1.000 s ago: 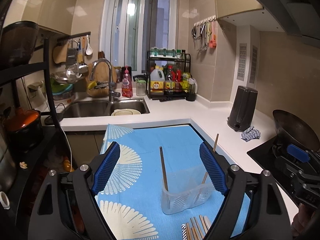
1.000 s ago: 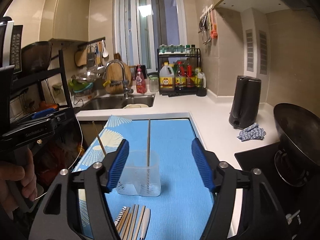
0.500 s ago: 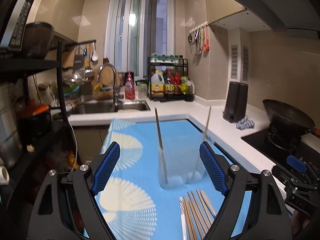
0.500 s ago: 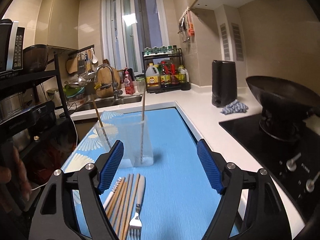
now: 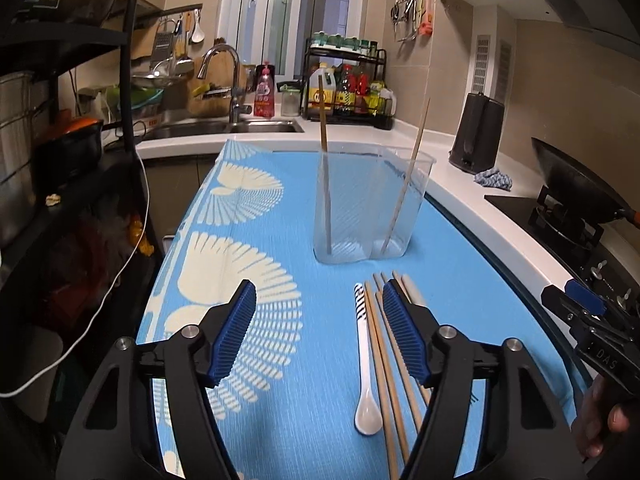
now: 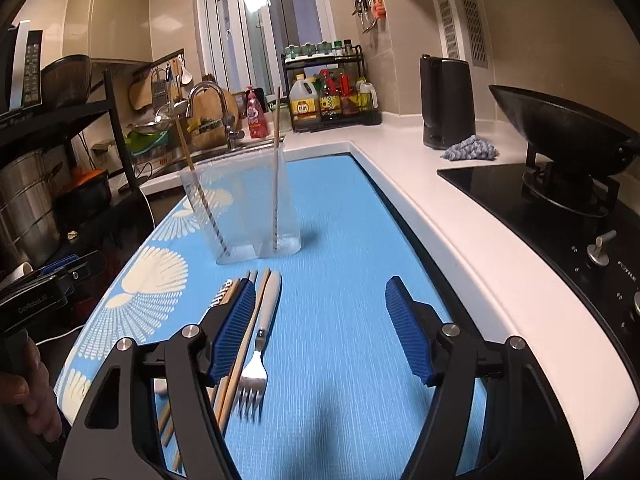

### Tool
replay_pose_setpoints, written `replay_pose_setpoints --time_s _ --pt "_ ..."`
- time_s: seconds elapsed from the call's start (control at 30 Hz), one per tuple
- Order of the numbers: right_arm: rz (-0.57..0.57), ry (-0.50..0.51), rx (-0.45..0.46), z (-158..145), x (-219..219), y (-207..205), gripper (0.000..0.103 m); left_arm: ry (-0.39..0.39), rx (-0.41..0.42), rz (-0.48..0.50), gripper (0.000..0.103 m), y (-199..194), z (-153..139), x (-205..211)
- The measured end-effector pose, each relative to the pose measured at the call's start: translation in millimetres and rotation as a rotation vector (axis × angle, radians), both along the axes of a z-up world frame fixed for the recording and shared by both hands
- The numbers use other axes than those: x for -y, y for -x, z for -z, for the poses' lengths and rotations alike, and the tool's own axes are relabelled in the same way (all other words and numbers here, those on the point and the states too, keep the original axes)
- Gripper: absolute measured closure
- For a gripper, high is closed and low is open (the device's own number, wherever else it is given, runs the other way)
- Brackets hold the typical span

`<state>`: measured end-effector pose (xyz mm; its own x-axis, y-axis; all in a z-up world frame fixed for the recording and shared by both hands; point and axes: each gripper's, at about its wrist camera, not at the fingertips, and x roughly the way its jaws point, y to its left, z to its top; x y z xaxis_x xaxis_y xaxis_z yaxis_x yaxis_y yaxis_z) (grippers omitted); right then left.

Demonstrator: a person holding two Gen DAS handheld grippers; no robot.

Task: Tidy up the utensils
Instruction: 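Move both open grippers back toward the remaining utensils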

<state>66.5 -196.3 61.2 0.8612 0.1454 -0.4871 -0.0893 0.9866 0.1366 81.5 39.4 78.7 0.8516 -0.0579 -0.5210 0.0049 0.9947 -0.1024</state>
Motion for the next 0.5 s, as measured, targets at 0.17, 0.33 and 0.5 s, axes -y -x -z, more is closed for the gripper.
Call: replay_pose_setpoints --time_s 0.17,0.33,0.5 --pt "-0.033 0.012 -0.018 6.1 -2.9 5.0 0.040 0.017 -0.021 -0.016 0.047 7.3 5.7 4.4" --pt "-0.053 -0.002 -0.019 5.2 -1.2 9.6 0.059 -0.016 0.030 -0.006 0.058 20.1 -0.1 16.9" --pt "-0.062 -0.026 -0.042 10.2 3.0 10.0 0.089 0.004 0.015 -0.014 0.073 27.3 8.4 14.3"
